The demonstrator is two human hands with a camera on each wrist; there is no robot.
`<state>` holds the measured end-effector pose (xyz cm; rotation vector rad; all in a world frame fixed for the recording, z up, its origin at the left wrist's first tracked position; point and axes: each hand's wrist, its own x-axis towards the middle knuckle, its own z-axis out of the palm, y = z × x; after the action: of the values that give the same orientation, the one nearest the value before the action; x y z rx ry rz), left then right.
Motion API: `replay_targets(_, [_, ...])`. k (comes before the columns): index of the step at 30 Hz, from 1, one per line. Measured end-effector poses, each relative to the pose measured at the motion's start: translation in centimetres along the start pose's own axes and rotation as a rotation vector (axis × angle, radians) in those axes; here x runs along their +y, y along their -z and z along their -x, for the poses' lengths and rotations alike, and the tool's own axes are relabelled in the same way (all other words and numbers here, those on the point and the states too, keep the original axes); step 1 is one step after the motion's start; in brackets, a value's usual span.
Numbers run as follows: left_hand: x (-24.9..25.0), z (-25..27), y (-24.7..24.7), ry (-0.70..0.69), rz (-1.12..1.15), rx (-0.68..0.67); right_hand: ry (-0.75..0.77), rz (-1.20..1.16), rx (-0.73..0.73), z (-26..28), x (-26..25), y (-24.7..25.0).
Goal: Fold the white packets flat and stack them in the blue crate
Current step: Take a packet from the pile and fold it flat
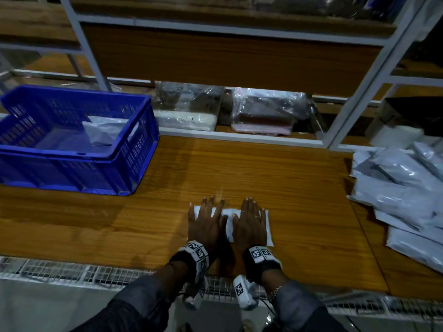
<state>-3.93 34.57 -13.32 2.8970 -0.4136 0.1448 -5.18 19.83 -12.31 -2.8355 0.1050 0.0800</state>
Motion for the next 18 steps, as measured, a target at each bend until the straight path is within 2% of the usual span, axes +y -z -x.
replay_targets(5, [-1.0, -0.2, 0.0, -0.002, 0.044, -0.006, -0.005, -0.006, -0.08, 0.1, 0.8, 1.4])
replay_targets(8, [-2.0, 0.3, 0.4, 0.049, 0.026, 0.004, -0.077, -0.051, -0.029, 0.4, 2.8, 2.0])
replay_targets(12, [-3.0, 0.7, 0.6, 0.106, 0.041, 0.029, -0.102, -0.074, -0.068, 0.3, 4.0, 1.8])
replay_targets(18, [-3.5, 0.7, -1.0, 0.021, 0.041, 0.047, -0.102, -0.074, -0.014, 0.6, 3.9, 1.1])
